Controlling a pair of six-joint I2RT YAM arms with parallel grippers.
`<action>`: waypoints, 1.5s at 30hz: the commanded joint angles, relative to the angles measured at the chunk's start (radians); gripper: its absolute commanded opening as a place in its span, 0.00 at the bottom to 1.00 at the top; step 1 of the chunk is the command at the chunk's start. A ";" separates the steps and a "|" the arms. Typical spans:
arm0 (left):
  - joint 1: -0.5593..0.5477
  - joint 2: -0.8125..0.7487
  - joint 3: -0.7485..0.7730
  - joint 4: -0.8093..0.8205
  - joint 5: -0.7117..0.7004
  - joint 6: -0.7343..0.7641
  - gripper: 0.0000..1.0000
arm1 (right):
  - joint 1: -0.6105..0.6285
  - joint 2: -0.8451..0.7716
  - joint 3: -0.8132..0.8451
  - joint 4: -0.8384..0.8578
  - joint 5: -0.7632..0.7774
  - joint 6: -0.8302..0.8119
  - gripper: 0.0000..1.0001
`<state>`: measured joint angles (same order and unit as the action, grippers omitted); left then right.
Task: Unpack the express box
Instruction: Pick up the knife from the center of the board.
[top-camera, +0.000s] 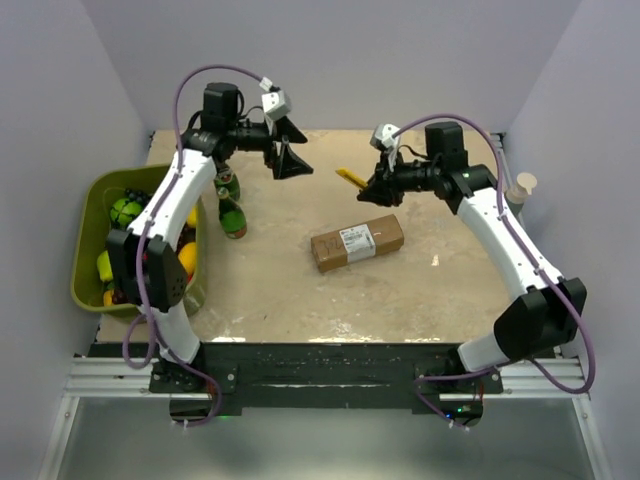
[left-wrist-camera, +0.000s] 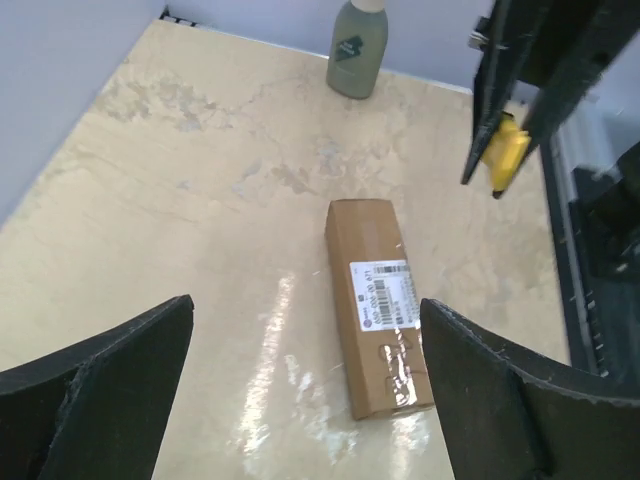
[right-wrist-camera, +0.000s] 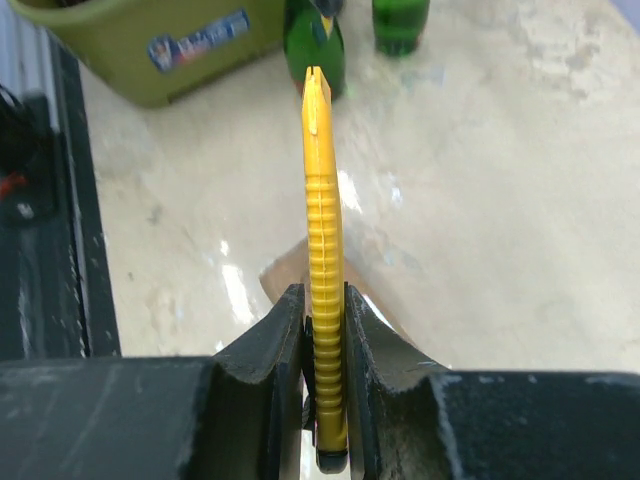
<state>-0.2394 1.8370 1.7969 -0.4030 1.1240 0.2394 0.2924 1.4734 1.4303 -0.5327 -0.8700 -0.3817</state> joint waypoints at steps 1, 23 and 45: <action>-0.077 -0.159 0.004 -0.246 -0.093 0.494 0.99 | 0.005 0.062 0.116 -0.335 0.115 -0.322 0.00; -0.287 0.037 0.028 -0.057 0.016 0.241 0.61 | 0.040 -0.002 0.079 -0.348 0.183 -0.345 0.00; -0.193 0.068 -0.244 0.621 0.250 -0.555 0.00 | -0.173 0.018 0.206 -0.556 -0.101 -0.275 0.78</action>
<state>-0.4870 1.9522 1.6939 -0.2687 1.2728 0.1440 0.2417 1.5024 1.5627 -0.9703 -0.7914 -0.6735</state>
